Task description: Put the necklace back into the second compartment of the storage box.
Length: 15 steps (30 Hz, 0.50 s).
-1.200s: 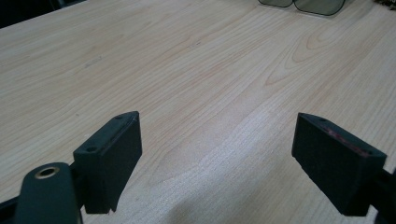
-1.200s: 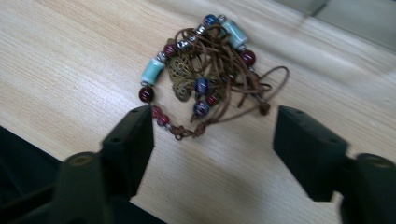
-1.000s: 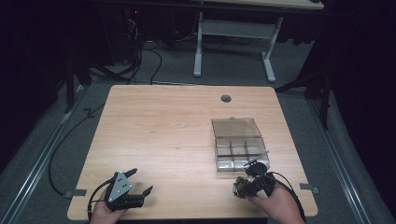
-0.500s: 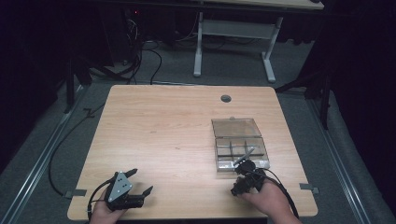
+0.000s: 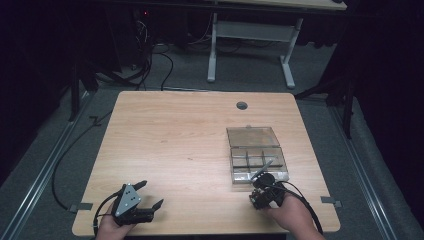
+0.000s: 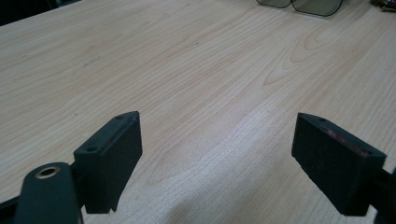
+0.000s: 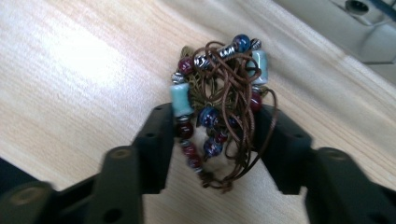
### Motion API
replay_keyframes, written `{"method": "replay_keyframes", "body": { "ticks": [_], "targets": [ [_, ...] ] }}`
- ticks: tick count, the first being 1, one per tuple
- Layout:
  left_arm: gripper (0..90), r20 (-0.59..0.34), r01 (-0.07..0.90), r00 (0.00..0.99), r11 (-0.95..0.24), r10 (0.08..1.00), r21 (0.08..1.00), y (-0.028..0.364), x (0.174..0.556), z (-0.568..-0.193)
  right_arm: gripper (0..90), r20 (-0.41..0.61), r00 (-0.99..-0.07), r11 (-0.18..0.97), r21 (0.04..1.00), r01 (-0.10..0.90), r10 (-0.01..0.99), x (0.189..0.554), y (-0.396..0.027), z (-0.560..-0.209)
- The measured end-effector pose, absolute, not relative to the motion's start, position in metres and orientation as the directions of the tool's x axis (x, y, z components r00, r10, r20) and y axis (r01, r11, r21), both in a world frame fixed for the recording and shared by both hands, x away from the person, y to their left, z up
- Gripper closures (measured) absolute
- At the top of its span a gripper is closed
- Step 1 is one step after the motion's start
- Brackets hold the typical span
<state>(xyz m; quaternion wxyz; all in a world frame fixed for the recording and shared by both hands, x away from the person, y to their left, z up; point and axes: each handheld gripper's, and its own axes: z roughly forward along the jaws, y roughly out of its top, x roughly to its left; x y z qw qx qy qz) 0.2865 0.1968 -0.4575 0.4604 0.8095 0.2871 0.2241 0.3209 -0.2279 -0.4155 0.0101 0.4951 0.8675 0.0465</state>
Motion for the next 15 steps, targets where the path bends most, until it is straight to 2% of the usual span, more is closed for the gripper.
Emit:
{"method": "replay_keyframes", "body": {
  "ticks": [4, 15],
  "targets": [
    [16.7, 0.099, 0.259, 0.734, -0.411, 0.671, 0.874, 0.1968, 0.2865, -0.4576, 65.1, 0.031, -0.52, 0.516, 0.09, 0.852, 0.854, 0.3194, -0.2283, -0.414],
    [16.8, 0.097, 0.258, 0.733, -0.408, 0.673, 0.875, 0.1969, 0.2866, -0.4578, 66.4, 0.043, -0.519, 0.515, 0.076, 0.854, 0.854, 0.3199, -0.2274, -0.4132]
  ]
}}
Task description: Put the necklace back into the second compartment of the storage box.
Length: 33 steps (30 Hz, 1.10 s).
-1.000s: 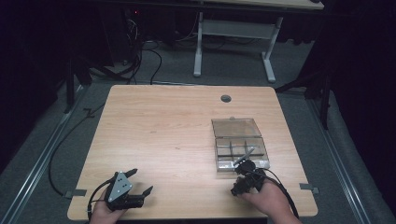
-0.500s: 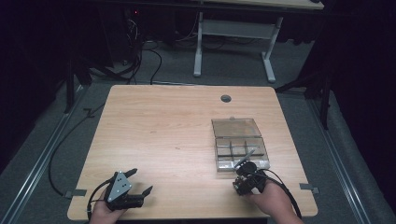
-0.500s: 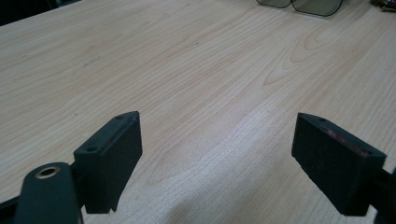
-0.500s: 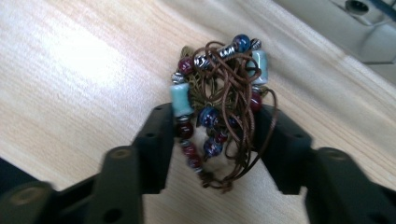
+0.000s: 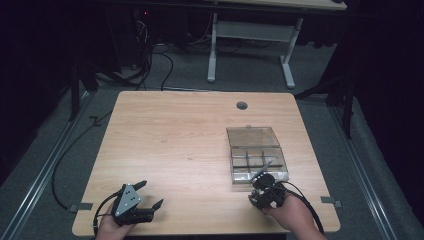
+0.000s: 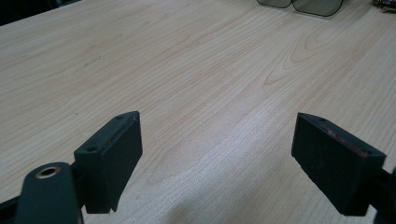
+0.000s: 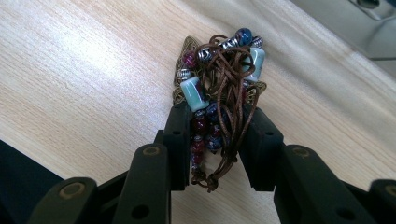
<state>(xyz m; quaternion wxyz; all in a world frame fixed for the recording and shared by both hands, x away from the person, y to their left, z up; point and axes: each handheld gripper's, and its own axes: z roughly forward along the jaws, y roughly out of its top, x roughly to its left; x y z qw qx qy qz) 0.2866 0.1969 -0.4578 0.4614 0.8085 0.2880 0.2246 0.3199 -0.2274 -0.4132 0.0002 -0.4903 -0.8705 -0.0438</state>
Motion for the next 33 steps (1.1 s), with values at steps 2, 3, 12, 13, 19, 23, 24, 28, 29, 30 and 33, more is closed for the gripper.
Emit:
{"method": "replay_keyframes", "body": {
  "ticks": [2, 3, 12, 13, 19, 23, 24, 28, 29, 30, 33],
  "targets": [
    [16.8, 0.098, 0.26, 0.733, -0.41, 0.673, 0.874, 0.1967, 0.2866, -0.4578, 62.4, 0.055, -0.511, 0.506, 0.074, 0.859, 0.858, 0.321, -0.2282, -0.4132],
    [16.9, 0.098, 0.26, 0.733, -0.41, 0.673, 0.874, 0.1966, 0.2866, -0.4579, 58.4, 0.063, -0.51, 0.505, 0.072, 0.86, 0.858, 0.3219, -0.2286, -0.4133],
    [16.8, 0.096, 0.261, 0.733, -0.409, 0.674, 0.875, 0.1975, 0.2864, -0.4578, 57.8, 0.053, -0.517, 0.515, 0.056, 0.856, 0.854, 0.3289, -0.2223, -0.4137],
    [16.8, 0.095, 0.261, 0.733, -0.408, 0.674, 0.875, 0.1975, 0.2863, -0.4579, 60.2, 0.056, -0.519, 0.516, 0.056, 0.855, 0.853, 0.3293, -0.2226, -0.4136],
    [16.8, 0.096, 0.26, 0.732, -0.408, 0.674, 0.875, 0.1973, 0.2865, -0.4577, 66.4, 0.04, -0.541, 0.539, 0.046, 0.841, 0.84, 0.3276, -0.2211, -0.4127],
    [16.8, 0.096, 0.262, 0.732, -0.408, 0.675, 0.874, 0.1972, 0.2866, -0.4578, 66.8, 0.043, -0.545, 0.543, 0.044, 0.838, 0.837, 0.3272, -0.2213, -0.4127],
    [16.8, 0.094, 0.263, 0.73, -0.406, 0.677, 0.875, 0.1973, 0.2864, -0.4579, 67.0, 0.045, -0.547, 0.545, 0.045, 0.837, 0.836, 0.3272, -0.2215, -0.4125],
    [16.8, 0.089, 0.265, 0.728, -0.398, 0.68, 0.878, 0.1982, 0.2863, -0.4577, 75.6, 0.036, -0.546, 0.543, 0.066, 0.837, 0.837, 0.3263, -0.2217, -0.4076],
    [16.8, 0.088, 0.265, 0.728, -0.398, 0.68, 0.878, 0.1981, 0.2864, -0.4577, 75.6, 0.042, -0.543, 0.541, 0.061, 0.839, 0.838, 0.3266, -0.2219, -0.4072],
    [16.9, 0.089, 0.266, 0.728, -0.401, 0.679, 0.877, 0.1979, 0.2863, -0.4577, 75.6, 0.043, -0.551, 0.548, 0.057, 0.834, 0.834, 0.3268, -0.2221, -0.4077],
    [16.9, 0.091, 0.265, 0.729, -0.402, 0.678, 0.876, 0.1978, 0.2862, -0.4577, 75.5, 0.043, -0.552, 0.55, 0.052, 0.833, 0.833, 0.3265, -0.2212, -0.4081]
  ]
}}
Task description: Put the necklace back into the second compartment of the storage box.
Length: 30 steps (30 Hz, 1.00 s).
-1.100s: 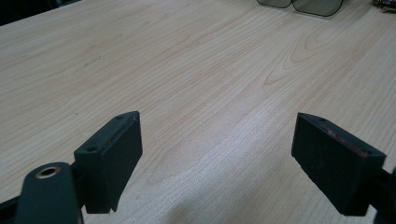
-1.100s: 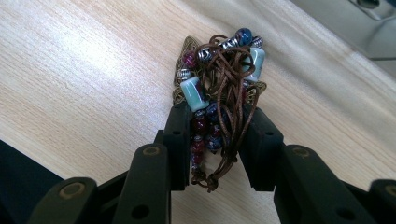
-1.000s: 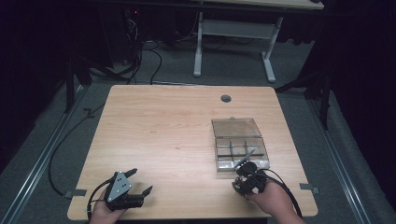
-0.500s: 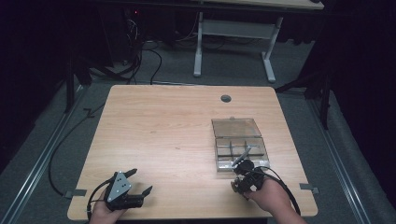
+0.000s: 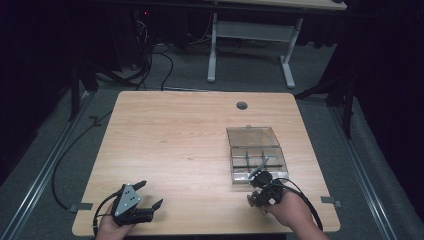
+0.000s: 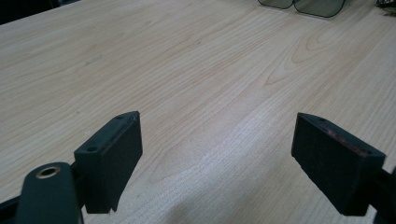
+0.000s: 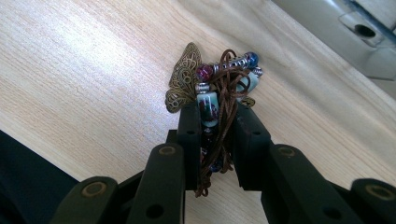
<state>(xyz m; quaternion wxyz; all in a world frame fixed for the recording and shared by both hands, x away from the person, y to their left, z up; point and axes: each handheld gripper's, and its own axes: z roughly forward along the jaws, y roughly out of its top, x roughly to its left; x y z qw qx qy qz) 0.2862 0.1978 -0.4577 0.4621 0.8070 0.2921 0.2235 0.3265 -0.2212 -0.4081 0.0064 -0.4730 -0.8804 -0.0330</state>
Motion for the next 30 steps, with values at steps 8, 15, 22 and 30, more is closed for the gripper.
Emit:
{"method": "replay_keyframes", "body": {
  "ticks": [8, 15, 22, 30],
  "targets": [
    [16.8, 0.095, 0.262, 0.731, -0.407, 0.675, 0.875, 0.197, 0.286, -0.458, 75.0, 0.057, -0.541, 0.54, 0.044, 0.841, 0.839, 0.328, -0.222, -0.412],
    [16.8, 0.095, 0.264, 0.73, -0.408, 0.677, 0.874, 0.197, 0.286, -0.458, 75.3, 0.052, -0.563, 0.561, 0.055, 0.826, 0.825, 0.327, -0.223, -0.412],
    [16.8, 0.09, 0.265, 0.729, -0.402, 0.679, 0.876, 0.198, 0.287, -0.458, 75.4, 0.061, -0.543, 0.54, 0.062, 0.84, 0.838, 0.326, -0.228, -0.405],
    [16.8, 0.092, 0.265, 0.73, -0.404, 0.677, 0.876, 0.198, 0.287, -0.457, 75.4, 0.052, -0.537, 0.534, 0.068, 0.843, 0.842, 0.326, -0.235, -0.395]
  ]
}}
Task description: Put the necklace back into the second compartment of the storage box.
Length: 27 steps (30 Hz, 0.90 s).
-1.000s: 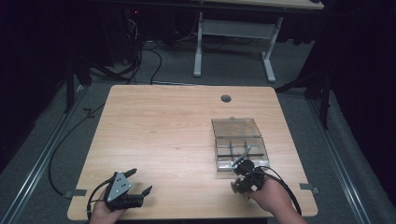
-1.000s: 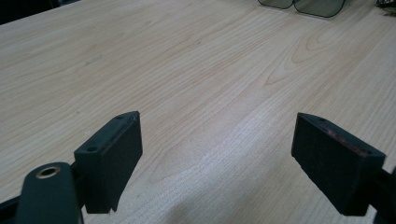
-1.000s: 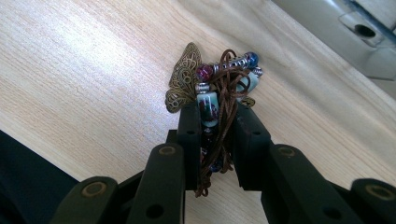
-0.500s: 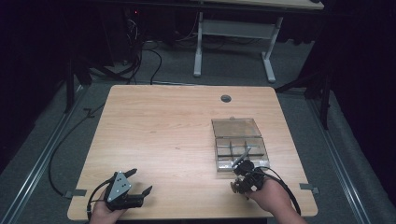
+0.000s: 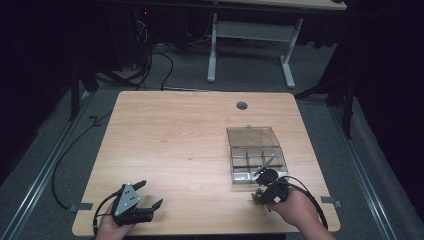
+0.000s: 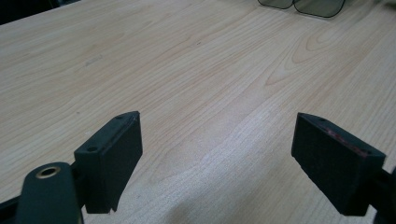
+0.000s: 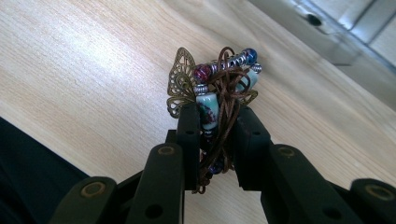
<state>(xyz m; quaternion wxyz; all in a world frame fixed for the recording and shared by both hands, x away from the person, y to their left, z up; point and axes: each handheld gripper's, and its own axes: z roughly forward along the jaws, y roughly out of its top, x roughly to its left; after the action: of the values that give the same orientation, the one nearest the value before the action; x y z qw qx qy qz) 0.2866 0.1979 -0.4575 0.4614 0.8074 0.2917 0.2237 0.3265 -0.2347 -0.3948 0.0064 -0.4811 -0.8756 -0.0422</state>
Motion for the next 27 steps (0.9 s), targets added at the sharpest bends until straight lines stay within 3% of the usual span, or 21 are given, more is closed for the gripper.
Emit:
{"method": "replay_keyframes", "body": {
  "ticks": [16, 18, 19, 27],
  "targets": [
    [16.9, 0.09, 0.265, 0.734, -0.406, 0.673, 0.874, 0.198, 0.286, -0.458, 76.5, 0.058, -0.535, 0.53, 0.081, 0.844, 0.843, 0.332, -0.242, -0.373],
    [16.9, 0.088, 0.267, 0.735, -0.405, 0.673, 0.875, 0.198, 0.287, -0.458, 76.6, 0.064, -0.501, 0.497, 0.073, 0.865, 0.863, 0.332, -0.242, -0.369],
    [16.9, 0.088, 0.266, 0.735, -0.405, 0.673, 0.875, 0.198, 0.286, -0.458, 76.5, 0.058, -0.552, 0.545, 0.097, 0.833, 0.832, 0.335, -0.245, -0.369],
    [16.9, 0.086, 0.267, 0.735, -0.404, 0.672, 0.875, 0.198, 0.287, -0.458, 76.5, 0.059, -0.518, 0.511, 0.099, 0.854, 0.853, 0.339, -0.247, -0.357]
  ]
}}
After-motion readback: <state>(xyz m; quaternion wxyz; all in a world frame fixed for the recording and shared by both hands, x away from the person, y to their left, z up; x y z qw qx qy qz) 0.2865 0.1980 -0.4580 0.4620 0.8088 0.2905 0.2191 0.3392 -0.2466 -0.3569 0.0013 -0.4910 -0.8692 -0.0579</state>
